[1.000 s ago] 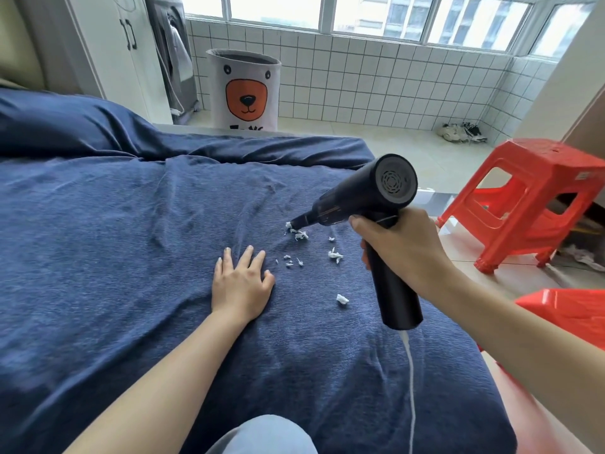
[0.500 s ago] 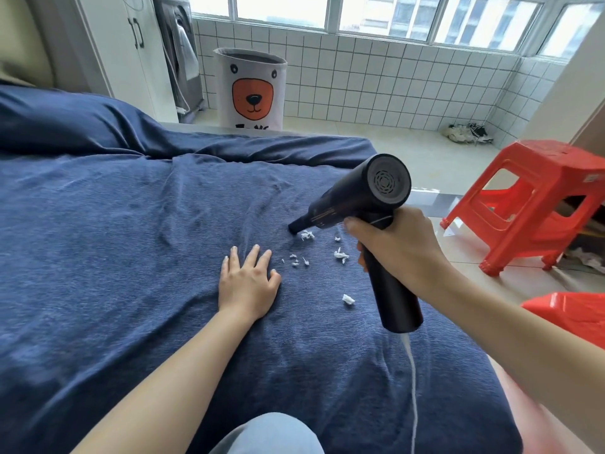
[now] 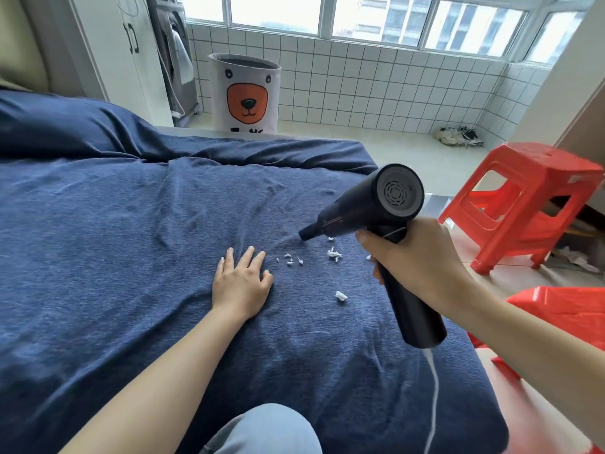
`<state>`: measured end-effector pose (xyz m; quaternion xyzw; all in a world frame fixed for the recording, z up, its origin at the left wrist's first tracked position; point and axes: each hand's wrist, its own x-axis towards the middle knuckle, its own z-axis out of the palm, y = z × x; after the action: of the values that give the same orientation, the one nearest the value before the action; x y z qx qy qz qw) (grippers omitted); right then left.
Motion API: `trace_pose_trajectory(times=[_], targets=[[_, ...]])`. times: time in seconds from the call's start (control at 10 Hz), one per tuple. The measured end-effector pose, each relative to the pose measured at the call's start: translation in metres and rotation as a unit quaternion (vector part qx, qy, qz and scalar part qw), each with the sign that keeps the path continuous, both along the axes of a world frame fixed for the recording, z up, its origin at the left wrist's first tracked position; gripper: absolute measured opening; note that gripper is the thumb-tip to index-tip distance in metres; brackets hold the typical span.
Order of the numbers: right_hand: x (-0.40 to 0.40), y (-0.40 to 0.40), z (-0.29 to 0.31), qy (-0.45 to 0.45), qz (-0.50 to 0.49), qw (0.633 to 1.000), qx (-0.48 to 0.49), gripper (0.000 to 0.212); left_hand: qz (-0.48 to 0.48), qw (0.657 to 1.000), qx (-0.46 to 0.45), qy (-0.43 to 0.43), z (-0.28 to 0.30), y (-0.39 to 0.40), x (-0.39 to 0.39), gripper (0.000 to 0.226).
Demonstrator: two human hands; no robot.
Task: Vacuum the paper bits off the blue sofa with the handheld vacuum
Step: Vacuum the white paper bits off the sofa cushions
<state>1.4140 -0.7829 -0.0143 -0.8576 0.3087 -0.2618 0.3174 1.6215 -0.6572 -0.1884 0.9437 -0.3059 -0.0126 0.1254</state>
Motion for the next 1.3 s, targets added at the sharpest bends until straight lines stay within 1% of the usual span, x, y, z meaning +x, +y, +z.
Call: trace_pose_trajectory(times=[0.1,0.2,0.3,0.4,0.5,0.6,0.7,0.8,0.9,1.0,1.1,1.2,1.3], targets=[[-0.005,0.006,-0.002,-0.002,0.017,0.999,-0.028,0.035,-0.002,1.000,-0.003,0.003,0.000,0.002,0.000,0.055],[-0.006,0.004,-0.002,0.007,0.010,0.998,-0.070,0.033,0.001,1.000,-0.001,0.003,-0.001,0.002,-0.001,0.055],[-0.007,0.000,-0.001,0.003,-0.006,0.999,-0.037,0.033,0.001,1.000,-0.001,0.001,-0.001,0.004,-0.002,0.055],[-0.012,0.008,0.000,-0.006,0.010,1.000,0.013,0.034,0.001,1.000,-0.005,-0.006,-0.002,0.005,-0.002,0.054],[-0.016,0.020,0.004,-0.010,0.042,0.996,0.075,0.029,0.001,1.000,-0.006,-0.004,-0.001,0.004,-0.002,0.054],[-0.017,0.027,0.004,-0.004,0.057,0.996,0.073,0.028,0.002,1.000,-0.003,-0.002,-0.001,0.005,-0.002,0.054],[-0.021,0.027,0.005,0.004,0.045,0.998,0.048,0.030,0.002,1.000,-0.003,-0.003,-0.002,0.006,-0.003,0.054],[-0.029,0.022,0.007,0.002,0.025,0.999,0.043,0.027,0.002,1.000,-0.004,-0.005,-0.002,0.006,-0.002,0.055],[-0.036,0.018,0.008,-0.013,0.018,0.997,0.068,0.026,0.001,1.000,-0.008,-0.006,-0.003,0.006,-0.002,0.055],[-0.036,0.023,0.008,-0.003,0.021,0.997,0.067,0.028,0.001,1.000,-0.008,-0.007,-0.003,0.007,-0.003,0.054],[-0.031,0.032,0.008,-0.014,0.043,0.994,0.103,0.026,0.001,1.000,-0.008,-0.006,-0.002,0.006,-0.003,0.054],[-0.024,0.040,0.006,-0.004,0.058,0.995,0.086,0.025,0.003,1.000,-0.012,-0.006,-0.003,0.006,-0.004,0.054],[-0.023,0.042,0.007,0.009,0.052,0.996,0.065,0.027,0.002,1.000,-0.014,-0.007,-0.002,0.006,-0.003,0.054]])
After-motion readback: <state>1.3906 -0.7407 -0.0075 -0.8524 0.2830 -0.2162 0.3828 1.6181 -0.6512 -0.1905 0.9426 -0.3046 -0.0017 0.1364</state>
